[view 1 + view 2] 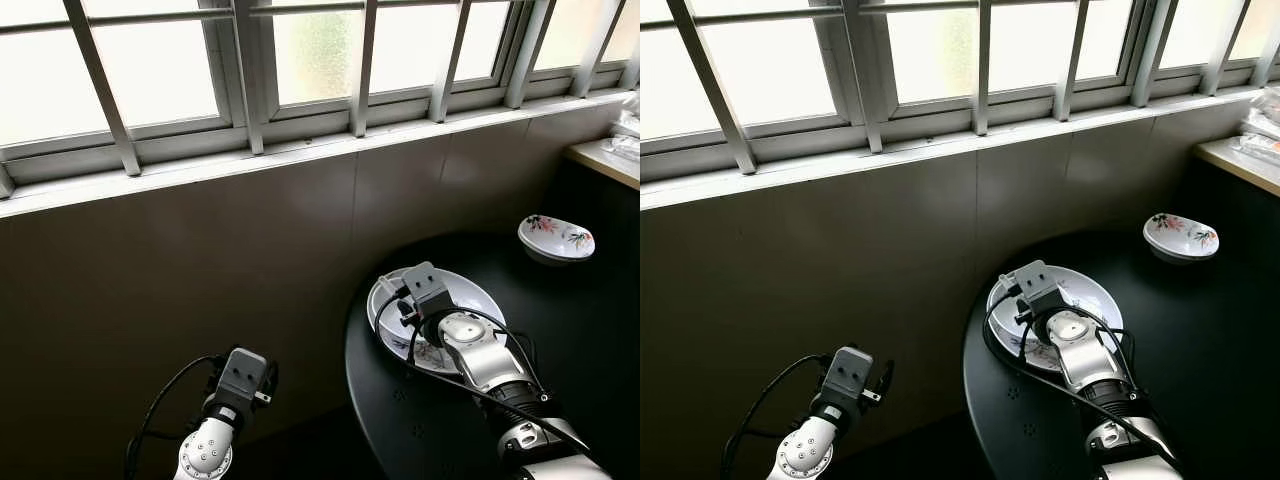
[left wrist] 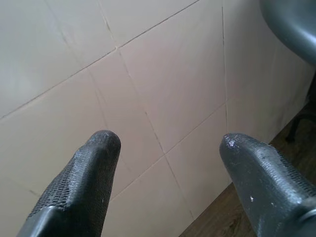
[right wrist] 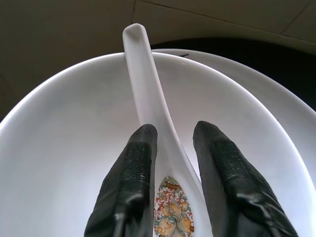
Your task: Kitchen organization
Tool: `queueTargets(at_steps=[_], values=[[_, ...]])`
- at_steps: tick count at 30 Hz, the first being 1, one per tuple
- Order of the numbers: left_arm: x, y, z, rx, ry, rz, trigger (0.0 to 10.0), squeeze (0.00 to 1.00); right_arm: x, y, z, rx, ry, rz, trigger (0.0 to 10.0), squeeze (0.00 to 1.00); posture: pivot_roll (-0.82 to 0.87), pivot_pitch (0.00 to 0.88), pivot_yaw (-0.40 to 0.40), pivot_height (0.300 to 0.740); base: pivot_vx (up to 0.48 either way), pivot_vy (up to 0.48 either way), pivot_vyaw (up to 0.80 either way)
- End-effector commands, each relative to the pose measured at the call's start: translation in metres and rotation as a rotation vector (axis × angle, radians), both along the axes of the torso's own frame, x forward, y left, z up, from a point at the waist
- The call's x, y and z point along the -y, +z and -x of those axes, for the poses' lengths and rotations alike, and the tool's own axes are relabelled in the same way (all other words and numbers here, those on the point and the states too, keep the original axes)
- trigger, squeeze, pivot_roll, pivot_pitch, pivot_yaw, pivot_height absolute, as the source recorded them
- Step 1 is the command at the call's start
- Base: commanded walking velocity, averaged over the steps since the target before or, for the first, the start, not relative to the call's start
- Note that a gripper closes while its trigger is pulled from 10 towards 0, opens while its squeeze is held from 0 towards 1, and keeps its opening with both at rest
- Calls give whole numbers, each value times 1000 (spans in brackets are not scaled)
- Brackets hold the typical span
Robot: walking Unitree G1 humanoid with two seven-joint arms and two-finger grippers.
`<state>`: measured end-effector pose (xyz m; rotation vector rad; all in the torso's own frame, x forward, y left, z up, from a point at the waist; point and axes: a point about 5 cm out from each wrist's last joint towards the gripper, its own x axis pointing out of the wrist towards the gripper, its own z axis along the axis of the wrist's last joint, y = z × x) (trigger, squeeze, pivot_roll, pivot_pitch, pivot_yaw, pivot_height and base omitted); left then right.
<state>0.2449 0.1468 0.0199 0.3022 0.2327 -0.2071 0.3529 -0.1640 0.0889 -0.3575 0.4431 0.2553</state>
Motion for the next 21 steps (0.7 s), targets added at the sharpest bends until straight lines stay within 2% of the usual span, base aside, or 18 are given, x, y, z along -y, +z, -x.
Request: queueTargets(at_steps=[1,8,11,14,21], values=[[0,-1,-1,-9,-1,-4,10000,0,0,-19,9,-89,-4,-23,0,0,-29,0,11,740,0,0,0],[0,-1,-1,-11,-2,-5,10000,0,-1,-15,6,-54,-9,-30,0,0,-31,0,12,740,0,0,0],[0,-2,-1,-12,-3,-4,10000,0,1,-7,3,0,-23,7,0,0,-31,0,10,740,0,0,0],[0,-2,-1,-14,-1,-2,10000,0,-2,8,-2,97,-45,48,0,0,-31,0,10,740,0,0,0],[1,-3,0,-17,0,2,10000,0,-13,26,-3,212,-70,37,0,0,-28,0,11,740,0,0,0]])
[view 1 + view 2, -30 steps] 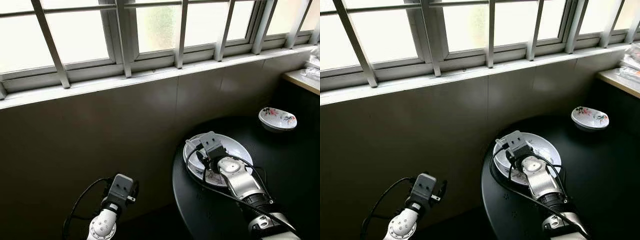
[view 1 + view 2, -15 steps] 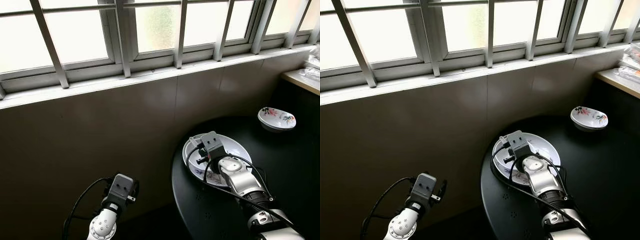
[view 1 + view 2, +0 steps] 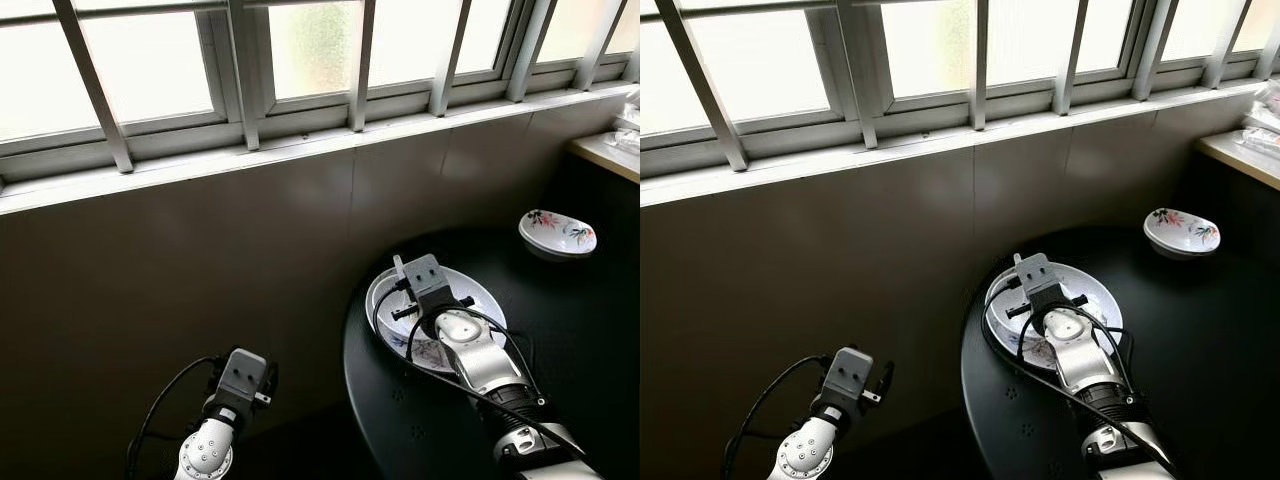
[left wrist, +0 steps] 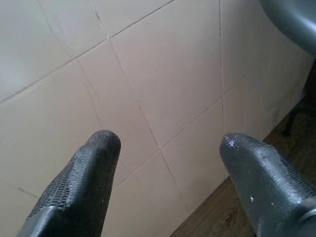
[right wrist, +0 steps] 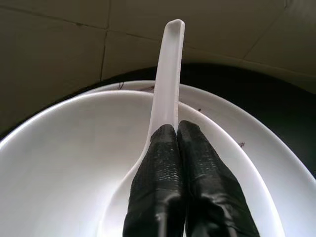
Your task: Kitchen organization
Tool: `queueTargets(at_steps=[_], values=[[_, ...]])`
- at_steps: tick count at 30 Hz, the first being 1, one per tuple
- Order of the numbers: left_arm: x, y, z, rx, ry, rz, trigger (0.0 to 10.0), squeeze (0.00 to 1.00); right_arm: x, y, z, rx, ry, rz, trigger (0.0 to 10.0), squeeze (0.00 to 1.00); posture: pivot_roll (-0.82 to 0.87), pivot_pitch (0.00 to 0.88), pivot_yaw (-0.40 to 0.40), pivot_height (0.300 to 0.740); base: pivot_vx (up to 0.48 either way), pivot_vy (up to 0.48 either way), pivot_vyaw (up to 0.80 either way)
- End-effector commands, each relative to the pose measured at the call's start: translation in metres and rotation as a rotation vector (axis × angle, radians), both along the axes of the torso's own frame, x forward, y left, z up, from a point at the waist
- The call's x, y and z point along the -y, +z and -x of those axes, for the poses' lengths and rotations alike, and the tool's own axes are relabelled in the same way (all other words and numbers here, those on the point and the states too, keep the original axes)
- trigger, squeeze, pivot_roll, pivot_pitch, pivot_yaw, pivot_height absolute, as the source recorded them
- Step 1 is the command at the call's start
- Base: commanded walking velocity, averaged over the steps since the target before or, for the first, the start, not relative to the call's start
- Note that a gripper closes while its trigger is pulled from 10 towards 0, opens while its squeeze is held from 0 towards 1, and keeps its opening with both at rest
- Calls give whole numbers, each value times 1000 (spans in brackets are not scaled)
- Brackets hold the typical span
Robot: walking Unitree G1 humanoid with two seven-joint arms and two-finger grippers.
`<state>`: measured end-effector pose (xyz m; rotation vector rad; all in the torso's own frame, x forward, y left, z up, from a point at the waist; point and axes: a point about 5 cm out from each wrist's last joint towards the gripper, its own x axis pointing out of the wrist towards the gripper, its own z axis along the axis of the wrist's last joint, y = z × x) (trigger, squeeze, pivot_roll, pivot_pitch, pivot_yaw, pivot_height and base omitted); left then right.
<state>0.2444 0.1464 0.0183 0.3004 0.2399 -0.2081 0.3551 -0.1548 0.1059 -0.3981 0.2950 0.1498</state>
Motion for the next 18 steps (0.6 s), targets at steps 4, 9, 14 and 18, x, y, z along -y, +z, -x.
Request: queueTargets(at_steps=[4,9,14,18], values=[[0,-2,0,-11,-1,3,10000,0,-10,26,0,142,-8,-11,0,0,-32,0,13,740,0,0,0],[0,-2,0,-11,-2,11,10000,0,-22,55,4,326,26,-63,0,0,-35,0,14,740,0,0,0],[0,0,-1,-2,1,29,10000,0,-30,67,15,437,78,-116,0,0,-38,0,15,740,0,0,0],[-1,2,-1,19,10,54,10000,0,-37,61,27,455,132,-132,0,0,-39,0,15,740,0,0,0]])
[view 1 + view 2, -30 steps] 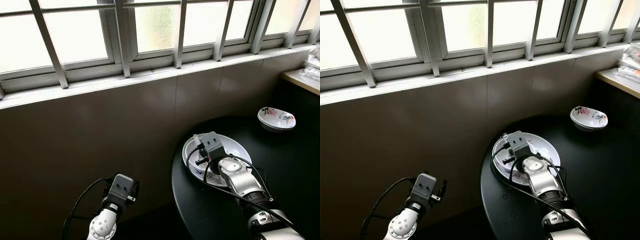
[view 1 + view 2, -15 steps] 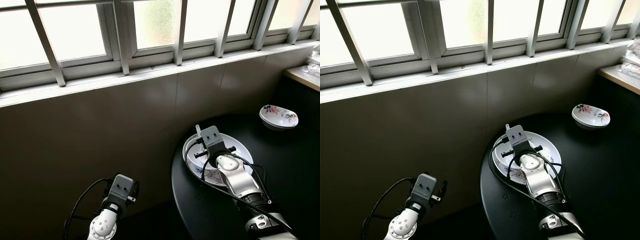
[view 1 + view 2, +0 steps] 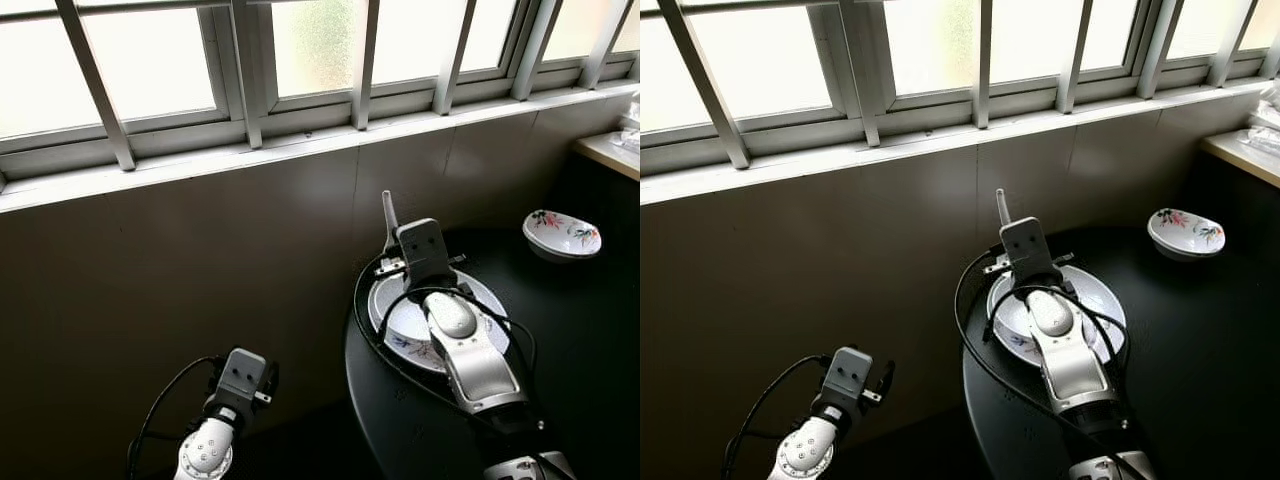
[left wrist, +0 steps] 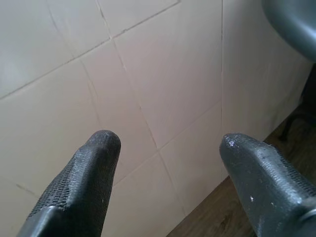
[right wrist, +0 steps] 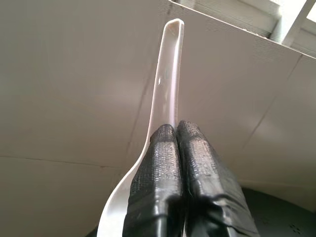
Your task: Kitchen organization
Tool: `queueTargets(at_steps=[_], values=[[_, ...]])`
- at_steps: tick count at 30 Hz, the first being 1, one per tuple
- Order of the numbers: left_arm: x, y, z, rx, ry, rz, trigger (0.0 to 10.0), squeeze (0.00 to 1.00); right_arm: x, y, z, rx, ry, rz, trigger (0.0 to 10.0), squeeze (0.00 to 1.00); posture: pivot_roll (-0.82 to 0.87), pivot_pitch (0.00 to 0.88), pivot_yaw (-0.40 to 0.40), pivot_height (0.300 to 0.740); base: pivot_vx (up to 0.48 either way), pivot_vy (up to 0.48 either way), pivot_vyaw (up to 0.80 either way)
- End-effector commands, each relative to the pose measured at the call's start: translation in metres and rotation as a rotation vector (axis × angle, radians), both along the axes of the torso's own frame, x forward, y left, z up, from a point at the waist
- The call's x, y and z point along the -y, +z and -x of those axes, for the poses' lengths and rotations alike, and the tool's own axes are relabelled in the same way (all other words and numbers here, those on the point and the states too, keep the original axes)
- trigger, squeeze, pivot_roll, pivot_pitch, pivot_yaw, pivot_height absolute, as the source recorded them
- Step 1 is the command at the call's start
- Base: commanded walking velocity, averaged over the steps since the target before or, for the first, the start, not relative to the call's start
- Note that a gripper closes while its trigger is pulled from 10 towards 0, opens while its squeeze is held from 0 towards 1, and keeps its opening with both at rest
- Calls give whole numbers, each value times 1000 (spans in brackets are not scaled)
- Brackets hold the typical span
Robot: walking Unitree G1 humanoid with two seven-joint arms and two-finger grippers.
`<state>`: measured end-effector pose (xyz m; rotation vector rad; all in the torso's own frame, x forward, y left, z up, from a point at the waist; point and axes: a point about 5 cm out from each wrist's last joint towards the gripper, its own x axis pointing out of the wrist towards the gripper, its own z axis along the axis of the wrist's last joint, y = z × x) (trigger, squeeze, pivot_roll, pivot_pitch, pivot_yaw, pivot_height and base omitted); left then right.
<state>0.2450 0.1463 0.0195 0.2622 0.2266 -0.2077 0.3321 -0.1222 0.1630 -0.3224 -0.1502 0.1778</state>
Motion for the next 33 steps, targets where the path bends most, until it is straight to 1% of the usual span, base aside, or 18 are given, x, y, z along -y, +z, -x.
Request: queueTargets(at_steps=[1,8,12,19,22,33], values=[[-1,1,0,9,6,15,10000,0,-4,4,4,33,30,-13,0,0,-39,0,15,740,0,0,0],[-3,3,-1,26,13,33,10000,0,-10,1,12,48,60,-15,0,0,-40,0,18,740,0,0,0],[-3,3,-2,28,12,35,10000,0,-13,-1,13,45,72,-16,0,0,-38,0,17,740,-64,341,105],[-3,4,-2,35,12,35,10000,0,-15,-4,15,40,84,-4,0,0,-37,0,15,740,-251,404,779],[-3,5,-2,51,11,35,10000,0,-17,-6,16,40,97,0,0,0,-37,0,14,740,0,0,800],[-1,6,-2,57,8,41,10000,0,-19,-10,18,34,117,11,0,0,-40,0,12,740,0,0,800]])
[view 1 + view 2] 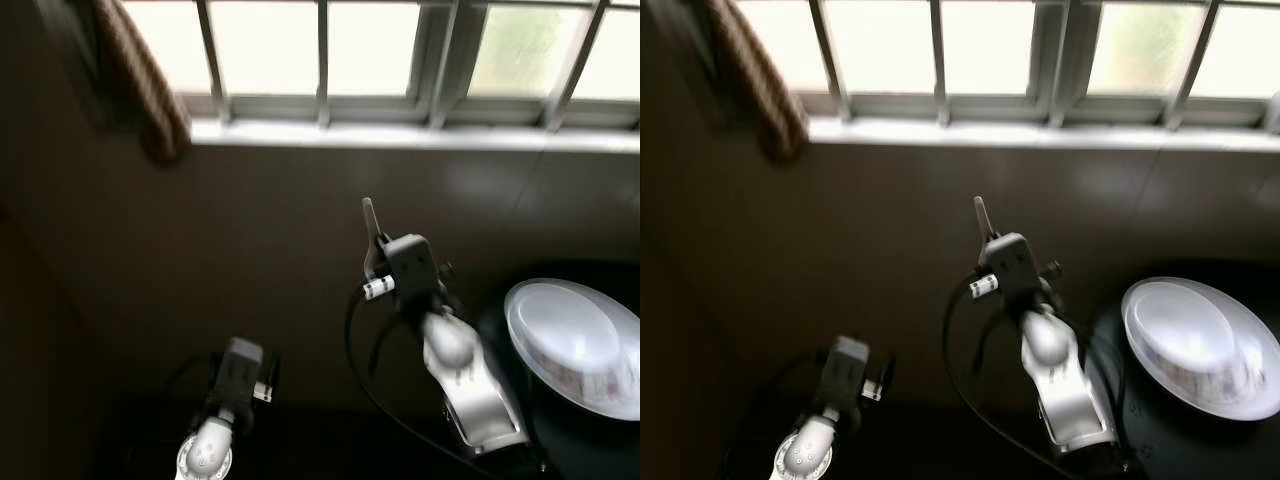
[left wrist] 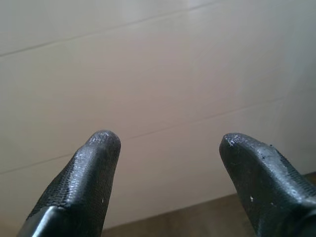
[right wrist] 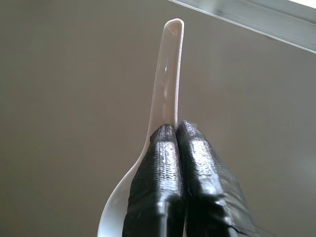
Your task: Kitchen organization
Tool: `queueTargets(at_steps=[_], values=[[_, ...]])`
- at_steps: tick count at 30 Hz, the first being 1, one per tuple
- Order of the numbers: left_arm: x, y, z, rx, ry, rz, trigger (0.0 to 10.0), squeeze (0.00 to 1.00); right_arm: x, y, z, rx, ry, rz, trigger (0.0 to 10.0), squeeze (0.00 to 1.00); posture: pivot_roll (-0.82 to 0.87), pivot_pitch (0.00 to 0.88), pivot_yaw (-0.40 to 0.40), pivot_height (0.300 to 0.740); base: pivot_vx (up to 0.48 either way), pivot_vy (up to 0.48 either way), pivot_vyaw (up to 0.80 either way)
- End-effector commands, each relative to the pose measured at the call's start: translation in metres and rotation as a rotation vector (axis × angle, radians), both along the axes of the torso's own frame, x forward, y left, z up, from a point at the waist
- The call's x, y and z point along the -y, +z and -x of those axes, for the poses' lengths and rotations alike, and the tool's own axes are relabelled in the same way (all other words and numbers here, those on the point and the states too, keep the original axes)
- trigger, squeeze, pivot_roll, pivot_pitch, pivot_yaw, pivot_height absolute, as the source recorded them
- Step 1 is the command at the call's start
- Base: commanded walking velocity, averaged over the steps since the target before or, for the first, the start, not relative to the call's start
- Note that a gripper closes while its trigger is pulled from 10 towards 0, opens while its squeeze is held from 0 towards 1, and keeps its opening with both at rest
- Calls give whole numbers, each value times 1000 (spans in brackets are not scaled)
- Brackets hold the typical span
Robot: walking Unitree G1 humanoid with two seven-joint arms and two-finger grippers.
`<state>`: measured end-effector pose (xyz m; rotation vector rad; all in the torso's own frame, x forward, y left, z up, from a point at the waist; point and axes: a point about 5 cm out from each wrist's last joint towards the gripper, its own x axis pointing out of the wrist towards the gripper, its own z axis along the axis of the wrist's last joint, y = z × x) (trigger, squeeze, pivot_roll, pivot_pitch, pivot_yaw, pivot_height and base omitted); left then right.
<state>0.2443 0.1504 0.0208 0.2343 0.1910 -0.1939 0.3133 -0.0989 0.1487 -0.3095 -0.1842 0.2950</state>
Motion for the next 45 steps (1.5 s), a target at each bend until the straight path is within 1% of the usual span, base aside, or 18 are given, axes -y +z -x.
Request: queueTargets(at_steps=[1,10,18,28,34,37,38,39,40,41,42,43,45], values=[[3,4,-3,24,-5,11,10000,0,4,4,-1,20,-5,16,0,0,-39,0,11,740,0,0,800],[3,5,-3,37,-2,4,10000,0,4,3,-1,21,1,17,0,0,-40,0,10,740,0,0,800],[-1,15,-5,106,22,-23,10000,0,1,5,-2,37,8,12,0,0,-31,0,10,740,0,0,800],[-3,16,-6,122,24,-32,10000,0,-3,4,-3,46,16,12,0,0,-29,0,13,740,0,0,800],[-5,23,-8,165,42,-24,10000,0,-4,7,-2,71,19,11,0,0,-29,0,14,740,0,0,800],[-6,30,-11,201,51,-14,10000,0,-4,10,-2,93,17,1,0,0,-29,0,14,740,247,0,800],[-5,48,-17,277,63,7,10000,0,-4,17,-2,129,20,-30,0,0,-28,0,13,740,281,0,800],[-5,48,-17,277,63,7,10000,0,-4,17,-2,129,20,-30,0,0,-28,0,13,740,281,0,800],[-3,62,-23,335,66,18,10000,0,-4,22,-2,153,30,-50,0,0,-28,0,13,740,289,0,800],[-2,67,-25,353,66,19,10000,0,-5,23,-1,159,36,-55,0,0,-28,0,13,740,289,0,800],[-2,67,-25,353,66,19,10000,0,-5,23,-1,159,36,-55,0,0,-28,0,13,740,289,0,800],[1,80,-29,398,60,31,10000,0,-7,25,-1,167,50,-65,0,0,-28,0,13,740,289,0,800],[2,83,-31,411,58,36,10000,0,-7,25,-1,167,52,-67,0,0,-30,0,14,740,292,0,800]])
